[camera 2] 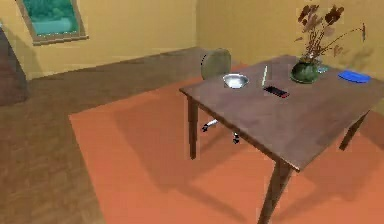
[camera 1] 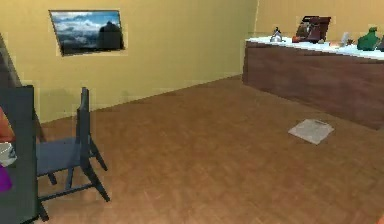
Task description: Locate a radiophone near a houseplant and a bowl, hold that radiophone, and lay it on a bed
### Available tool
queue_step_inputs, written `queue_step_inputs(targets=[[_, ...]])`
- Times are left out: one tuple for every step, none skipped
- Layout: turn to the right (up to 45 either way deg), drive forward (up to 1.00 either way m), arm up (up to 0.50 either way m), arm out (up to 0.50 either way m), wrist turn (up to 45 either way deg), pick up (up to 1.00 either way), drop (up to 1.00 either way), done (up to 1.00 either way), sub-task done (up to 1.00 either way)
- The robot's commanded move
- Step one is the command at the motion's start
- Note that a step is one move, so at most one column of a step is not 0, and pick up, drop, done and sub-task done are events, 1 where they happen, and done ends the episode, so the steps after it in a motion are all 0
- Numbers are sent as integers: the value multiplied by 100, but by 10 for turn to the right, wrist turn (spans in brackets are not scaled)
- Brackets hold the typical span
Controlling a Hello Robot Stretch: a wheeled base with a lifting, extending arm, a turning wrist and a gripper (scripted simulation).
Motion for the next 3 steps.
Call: queue_step_inputs(targets=[[360, 0, 0, 0, 0, 0, 0, 0, 0], [0, 5, 0, 0, 0, 0, 0, 0, 0], [450, 0, 0, 0, 0, 0, 0, 0, 0]])
